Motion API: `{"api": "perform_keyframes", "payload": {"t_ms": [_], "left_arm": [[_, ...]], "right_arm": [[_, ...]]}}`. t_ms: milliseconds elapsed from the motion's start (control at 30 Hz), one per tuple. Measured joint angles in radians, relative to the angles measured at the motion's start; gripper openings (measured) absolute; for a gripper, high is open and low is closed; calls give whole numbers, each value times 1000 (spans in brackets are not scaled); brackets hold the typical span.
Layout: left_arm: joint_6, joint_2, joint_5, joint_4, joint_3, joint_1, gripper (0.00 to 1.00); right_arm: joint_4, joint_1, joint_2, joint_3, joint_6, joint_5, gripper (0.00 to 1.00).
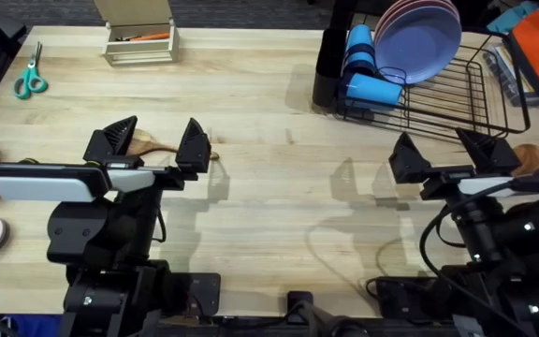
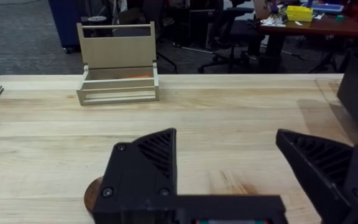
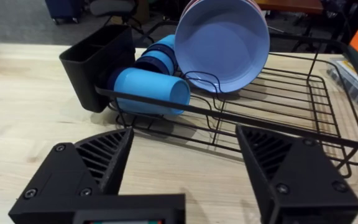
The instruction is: Pick up the spoon on the table one by one and put them onto the rack
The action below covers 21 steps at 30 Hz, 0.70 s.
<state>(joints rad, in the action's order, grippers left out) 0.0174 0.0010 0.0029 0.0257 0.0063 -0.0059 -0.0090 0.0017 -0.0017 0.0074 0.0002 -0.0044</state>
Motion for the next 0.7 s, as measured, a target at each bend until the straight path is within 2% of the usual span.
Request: {"api": "perform_keyframes", "payload": {"t_ms": [200, 533, 567, 600, 667, 700], "left_arm": [[0, 0, 0, 50, 0, 0, 993], [0, 0, 1, 64, 3, 0, 993], [1, 0, 1, 118, 28, 0, 995], [1, 0, 1, 272, 102, 0, 994], [1, 3, 1, 350, 154, 0, 993], [1, 34, 0, 449, 250, 0, 993]], "right_arm": [[-21, 0, 0, 3, 0, 0, 994], [-64, 0, 1, 21, -23, 5, 994], [-171, 0, 2, 67, -27, 0, 994], [-378, 0, 14, 129, -28, -4, 994], [-422, 0, 46, 157, -30, -5, 994], [-447, 0, 112, 237, -31, -5, 994]]}}
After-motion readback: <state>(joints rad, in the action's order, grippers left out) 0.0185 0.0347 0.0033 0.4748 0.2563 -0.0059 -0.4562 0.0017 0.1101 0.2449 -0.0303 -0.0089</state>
